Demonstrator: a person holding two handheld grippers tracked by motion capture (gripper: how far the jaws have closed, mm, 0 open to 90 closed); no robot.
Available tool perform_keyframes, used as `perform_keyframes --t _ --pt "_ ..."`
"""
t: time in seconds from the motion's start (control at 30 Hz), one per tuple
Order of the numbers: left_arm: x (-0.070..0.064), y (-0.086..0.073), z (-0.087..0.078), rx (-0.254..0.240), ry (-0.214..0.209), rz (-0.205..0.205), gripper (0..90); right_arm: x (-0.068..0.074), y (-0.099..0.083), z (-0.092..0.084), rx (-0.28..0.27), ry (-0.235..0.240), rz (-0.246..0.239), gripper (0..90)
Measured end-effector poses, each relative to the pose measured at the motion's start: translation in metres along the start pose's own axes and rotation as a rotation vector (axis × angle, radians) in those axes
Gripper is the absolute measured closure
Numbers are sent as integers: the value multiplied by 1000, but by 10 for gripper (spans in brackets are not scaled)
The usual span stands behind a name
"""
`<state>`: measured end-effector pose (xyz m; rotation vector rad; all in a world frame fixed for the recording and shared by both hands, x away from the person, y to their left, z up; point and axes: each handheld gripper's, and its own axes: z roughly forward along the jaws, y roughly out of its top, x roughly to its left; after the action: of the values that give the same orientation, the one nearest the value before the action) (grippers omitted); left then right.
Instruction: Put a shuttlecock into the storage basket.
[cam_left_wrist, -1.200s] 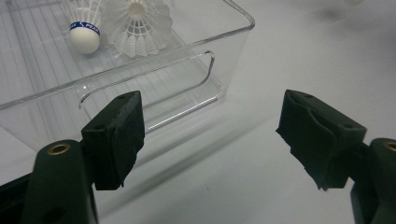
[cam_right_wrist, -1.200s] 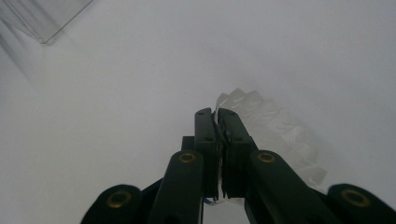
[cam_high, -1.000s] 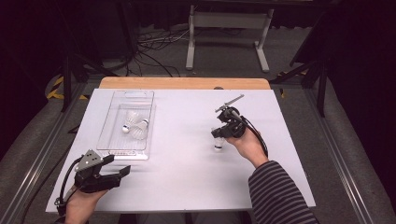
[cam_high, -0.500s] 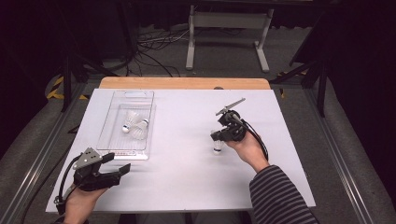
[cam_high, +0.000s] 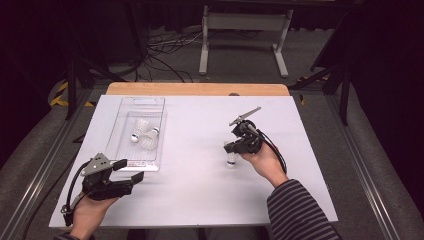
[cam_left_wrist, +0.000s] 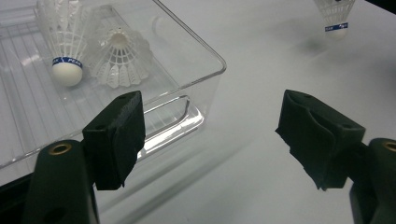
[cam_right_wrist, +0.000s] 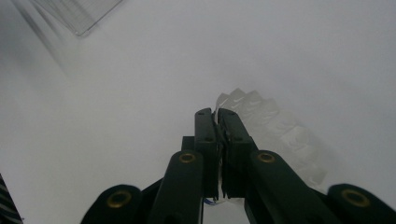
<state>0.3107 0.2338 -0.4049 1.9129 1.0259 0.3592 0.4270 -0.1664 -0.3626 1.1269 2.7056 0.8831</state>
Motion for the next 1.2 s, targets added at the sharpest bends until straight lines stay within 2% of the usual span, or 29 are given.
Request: perform_keyframes --t 0.57,0.63,0.93,1.2 --pt "-16 24 13 -5 -42 34 246 1 -2 -2 -1 10 -11 870" --pt "-18 27 15 2 -45 50 247 2 -2 -2 -2 9 -12 870" --pt "-27 39 26 15 -70 69 253 6 -2 -4 -6 16 -22 870" --pt "-34 46 37 33 -92 73 258 6 -2 -4 -11 22 -30 869"
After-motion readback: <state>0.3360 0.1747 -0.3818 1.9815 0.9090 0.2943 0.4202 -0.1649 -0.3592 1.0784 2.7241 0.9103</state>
